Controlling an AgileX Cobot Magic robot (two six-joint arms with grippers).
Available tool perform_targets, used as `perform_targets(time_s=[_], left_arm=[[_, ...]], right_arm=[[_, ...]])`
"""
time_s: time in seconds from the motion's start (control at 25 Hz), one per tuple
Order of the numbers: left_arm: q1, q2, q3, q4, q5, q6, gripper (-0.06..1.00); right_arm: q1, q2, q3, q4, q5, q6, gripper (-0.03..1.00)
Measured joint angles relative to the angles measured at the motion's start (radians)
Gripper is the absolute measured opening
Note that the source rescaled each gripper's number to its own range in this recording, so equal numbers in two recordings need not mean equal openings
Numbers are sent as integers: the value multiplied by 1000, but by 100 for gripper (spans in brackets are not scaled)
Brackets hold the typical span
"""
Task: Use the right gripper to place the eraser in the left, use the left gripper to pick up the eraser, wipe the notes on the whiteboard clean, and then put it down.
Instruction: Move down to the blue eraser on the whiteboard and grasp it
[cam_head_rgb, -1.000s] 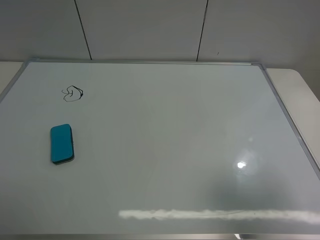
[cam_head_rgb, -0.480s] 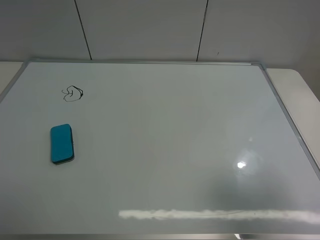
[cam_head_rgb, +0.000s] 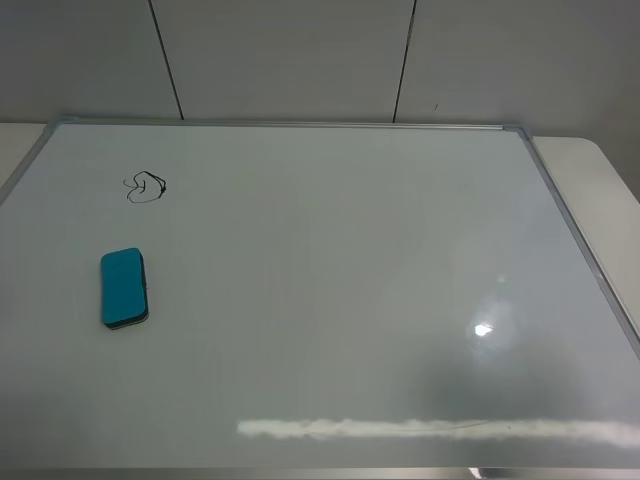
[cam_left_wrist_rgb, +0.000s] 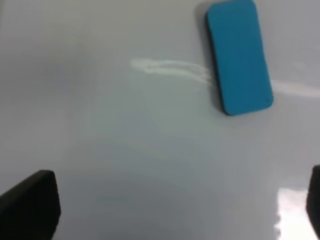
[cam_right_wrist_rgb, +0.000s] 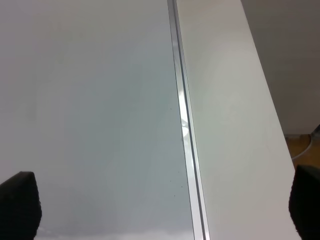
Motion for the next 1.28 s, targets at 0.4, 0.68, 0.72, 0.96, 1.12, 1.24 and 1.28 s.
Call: perform_targets(time_s=[0.4,0.68,0.72,0.96,1.12,1.24,1.28], left_arm=[[-338,333,-5,292,-155,-531,100],[-442,500,-5,445,-213,-842,100],[-442,524,-5,446,-236,-849,100],[-442,661,-5,462,-350,-872,100],[-401,704,-5,434,-400,-815,100],[-331,705,-5,336,-431,-672,100],[-306,705,-5,305,-434,-631,100]], right_arm=[[0,0,0,0,0,0,100],[0,0,0,0,0,0,100],[0,0,0,0,0,0,100],[0,0,0,0,0,0,100],[0,0,0,0,0,0,100],[0,0,0,0,0,0,100],[0,0,0,0,0,0,100]])
